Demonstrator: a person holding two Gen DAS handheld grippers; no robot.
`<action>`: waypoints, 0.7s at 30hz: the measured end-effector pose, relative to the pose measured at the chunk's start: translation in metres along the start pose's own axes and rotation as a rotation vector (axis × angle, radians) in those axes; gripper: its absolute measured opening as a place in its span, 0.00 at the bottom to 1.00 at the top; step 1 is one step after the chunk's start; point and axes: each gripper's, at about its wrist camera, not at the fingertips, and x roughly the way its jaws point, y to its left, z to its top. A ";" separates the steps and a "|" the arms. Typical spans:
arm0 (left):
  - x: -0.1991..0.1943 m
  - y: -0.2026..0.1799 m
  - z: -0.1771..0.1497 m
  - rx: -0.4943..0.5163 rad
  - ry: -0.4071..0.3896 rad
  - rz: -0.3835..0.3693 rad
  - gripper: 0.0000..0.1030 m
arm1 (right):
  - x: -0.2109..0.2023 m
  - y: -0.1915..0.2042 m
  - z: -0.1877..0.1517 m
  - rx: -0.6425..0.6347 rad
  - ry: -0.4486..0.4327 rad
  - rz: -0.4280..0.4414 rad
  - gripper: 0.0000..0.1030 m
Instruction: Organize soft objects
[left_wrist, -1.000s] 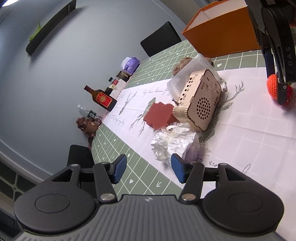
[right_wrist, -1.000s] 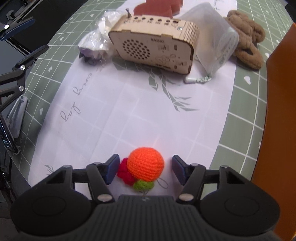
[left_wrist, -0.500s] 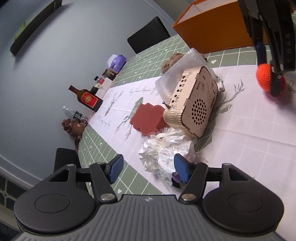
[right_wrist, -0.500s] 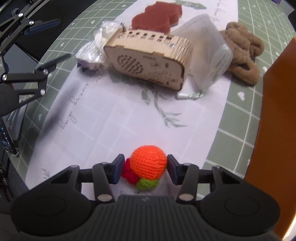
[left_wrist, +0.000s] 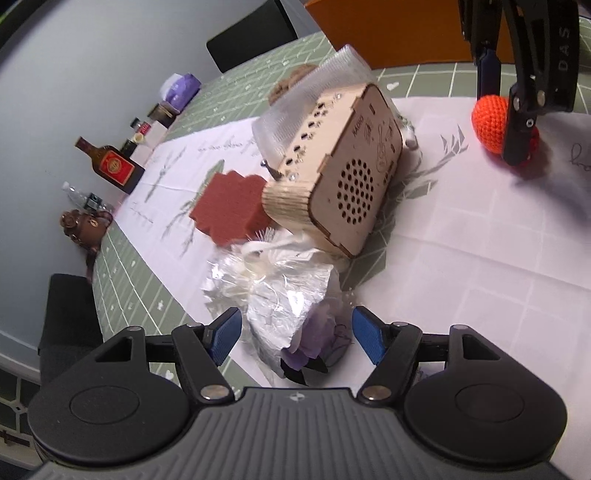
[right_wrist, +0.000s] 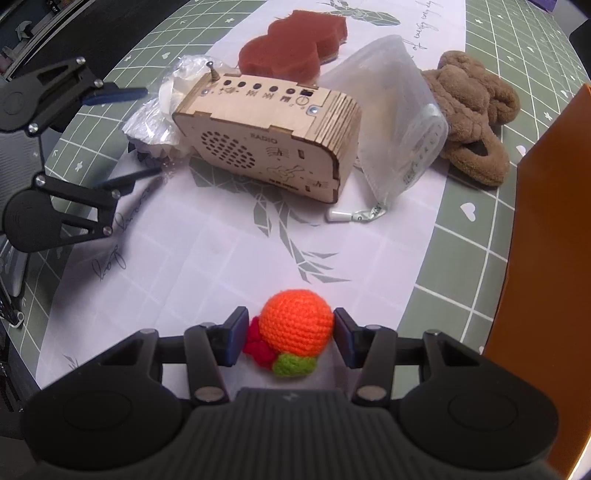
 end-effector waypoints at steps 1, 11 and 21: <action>0.002 0.000 -0.001 0.000 0.005 0.001 0.78 | 0.000 -0.001 0.000 -0.002 -0.001 0.001 0.48; 0.013 0.006 0.003 -0.038 0.048 0.031 0.62 | -0.001 -0.001 -0.001 0.005 -0.006 0.003 0.48; 0.006 0.000 0.006 -0.031 0.059 0.100 0.36 | -0.002 -0.001 -0.005 0.009 -0.013 0.004 0.48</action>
